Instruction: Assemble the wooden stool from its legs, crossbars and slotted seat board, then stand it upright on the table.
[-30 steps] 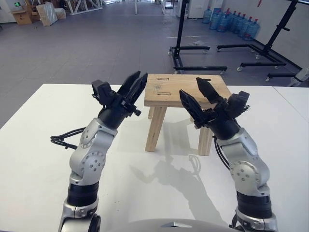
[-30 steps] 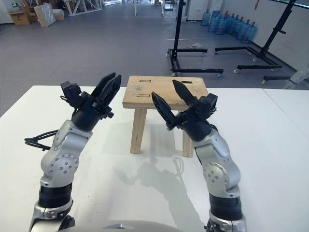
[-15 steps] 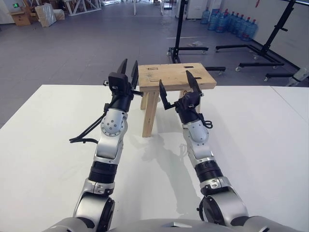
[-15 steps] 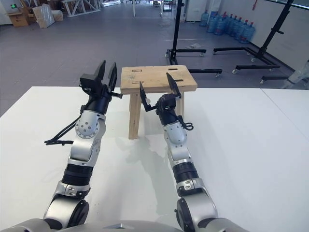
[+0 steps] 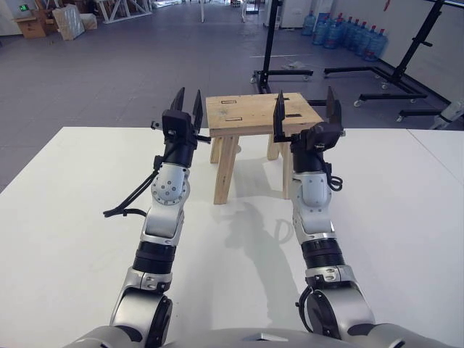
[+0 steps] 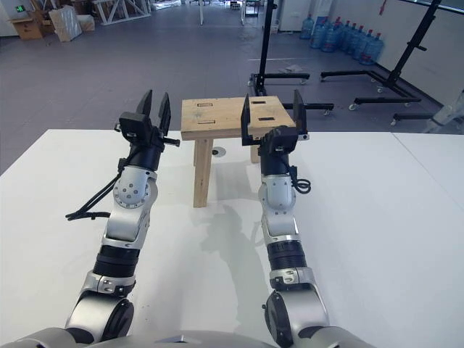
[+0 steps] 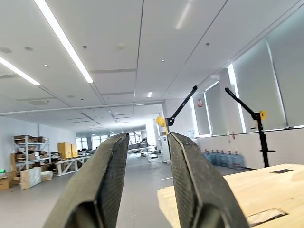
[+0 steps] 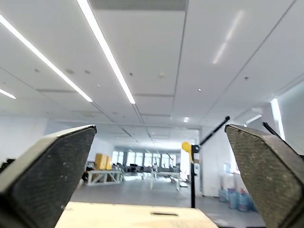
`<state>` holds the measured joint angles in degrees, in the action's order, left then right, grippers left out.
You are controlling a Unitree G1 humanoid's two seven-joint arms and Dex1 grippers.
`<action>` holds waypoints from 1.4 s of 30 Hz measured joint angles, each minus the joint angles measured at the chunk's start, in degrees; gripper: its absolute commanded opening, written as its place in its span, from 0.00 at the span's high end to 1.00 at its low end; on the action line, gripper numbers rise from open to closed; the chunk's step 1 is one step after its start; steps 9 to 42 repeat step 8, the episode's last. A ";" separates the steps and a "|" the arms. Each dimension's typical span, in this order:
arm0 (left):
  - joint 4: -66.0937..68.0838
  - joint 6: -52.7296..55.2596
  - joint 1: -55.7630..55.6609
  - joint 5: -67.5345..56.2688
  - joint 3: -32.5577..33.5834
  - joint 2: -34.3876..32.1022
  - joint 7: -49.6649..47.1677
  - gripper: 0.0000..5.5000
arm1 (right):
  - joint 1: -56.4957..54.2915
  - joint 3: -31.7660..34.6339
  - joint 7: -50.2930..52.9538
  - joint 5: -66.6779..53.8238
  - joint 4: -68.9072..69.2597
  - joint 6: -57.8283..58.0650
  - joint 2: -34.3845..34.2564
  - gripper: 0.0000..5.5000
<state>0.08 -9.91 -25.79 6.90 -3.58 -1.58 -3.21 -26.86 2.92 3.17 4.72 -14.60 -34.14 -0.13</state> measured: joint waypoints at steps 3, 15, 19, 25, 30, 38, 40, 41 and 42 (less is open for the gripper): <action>1.16 -0.32 0.00 1.26 0.57 -0.02 -1.81 0.72 | 0.34 0.00 0.64 0.34 -0.19 1.09 0.41 0.09; 2.50 -0.63 -0.05 1.60 1.35 -0.04 -2.53 0.72 | 0.34 -0.07 0.81 0.25 -0.26 1.51 0.71 0.09; 2.50 -0.63 -0.05 1.60 1.35 -0.04 -2.53 0.72 | 0.34 -0.07 0.81 0.25 -0.26 1.51 0.71 0.09; 2.50 -0.63 -0.05 1.60 1.35 -0.04 -2.53 0.72 | 0.34 -0.07 0.81 0.25 -0.26 1.51 0.71 0.09; 2.50 -0.63 -0.05 1.60 1.35 -0.04 -2.53 0.72 | 0.34 -0.07 0.81 0.25 -0.26 1.51 0.71 0.09; 2.50 -0.63 -0.05 1.60 1.35 -0.04 -2.53 0.72 | 0.34 -0.07 0.81 0.25 -0.26 1.51 0.71 0.09; 2.50 -0.63 -0.05 1.60 1.35 -0.04 -2.53 0.72 | 0.34 -0.07 0.81 0.25 -0.26 1.51 0.71 0.09; 2.50 -0.63 -0.05 1.60 1.35 -0.04 -2.53 0.72 | 0.34 -0.07 0.81 0.25 -0.26 1.51 0.71 0.09; 2.50 -0.63 -0.05 1.60 1.35 -0.04 -2.53 0.72 | 0.34 -0.07 0.81 0.25 -0.26 1.51 0.71 0.09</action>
